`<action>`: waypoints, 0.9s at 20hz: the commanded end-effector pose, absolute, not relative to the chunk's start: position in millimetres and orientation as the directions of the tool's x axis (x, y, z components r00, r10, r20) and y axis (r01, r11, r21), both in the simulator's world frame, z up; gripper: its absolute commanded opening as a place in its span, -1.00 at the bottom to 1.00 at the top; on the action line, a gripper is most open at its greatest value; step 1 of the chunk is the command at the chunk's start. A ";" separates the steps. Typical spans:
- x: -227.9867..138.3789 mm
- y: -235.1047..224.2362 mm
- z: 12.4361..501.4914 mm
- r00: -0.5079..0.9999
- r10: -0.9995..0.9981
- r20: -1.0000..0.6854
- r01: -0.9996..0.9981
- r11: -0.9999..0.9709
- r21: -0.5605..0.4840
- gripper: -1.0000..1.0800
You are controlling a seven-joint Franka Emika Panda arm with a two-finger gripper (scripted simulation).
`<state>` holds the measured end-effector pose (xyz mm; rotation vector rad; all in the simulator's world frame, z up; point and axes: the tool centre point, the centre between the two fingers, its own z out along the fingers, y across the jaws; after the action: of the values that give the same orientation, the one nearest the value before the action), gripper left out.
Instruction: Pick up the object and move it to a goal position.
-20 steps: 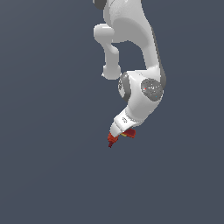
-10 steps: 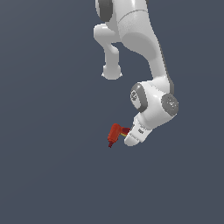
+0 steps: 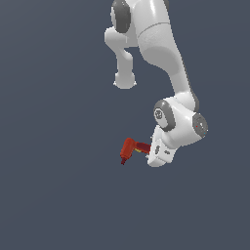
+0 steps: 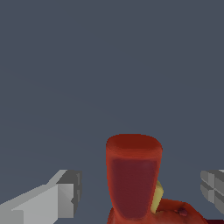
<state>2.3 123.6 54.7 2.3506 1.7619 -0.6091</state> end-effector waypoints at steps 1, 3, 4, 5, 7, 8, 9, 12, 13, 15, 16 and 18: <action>2.1 125.7 51.8 0.196 0.892 -0.407 0.952 -0.273 -0.140 1.00; 1.9 126.8 50.3 0.180 0.894 -0.410 0.955 -0.259 -0.146 1.00; 1.8 127.2 49.9 0.175 0.895 -0.411 0.955 -0.255 -0.148 1.00; 1.8 127.4 49.6 0.172 0.895 -0.411 0.956 -0.253 -0.150 1.00; 1.6 127.4 49.8 0.177 0.895 -0.410 0.955 -0.257 -0.148 1.00; 1.5 127.2 49.4 0.177 0.895 -0.410 0.955 -0.257 -0.148 1.00; 1.2 126.6 48.4 0.177 0.895 -0.410 0.955 -0.257 -0.148 1.00; -0.9 123.6 40.3 0.175 0.895 -0.411 0.955 -0.255 -0.149 1.00; -2.1 121.8 36.3 0.174 0.895 -0.411 0.956 -0.254 -0.149 1.00; -4.3 118.9 28.8 0.172 0.895 -0.411 0.956 -0.253 -0.150 1.00; -5.1 117.8 26.2 0.172 0.896 -0.411 0.956 -0.252 -0.150 1.00; -6.1 116.5 23.3 0.171 0.896 -0.411 0.956 -0.252 -0.150 1.00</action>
<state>-5.4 117.6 26.0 2.2919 1.8261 -0.6414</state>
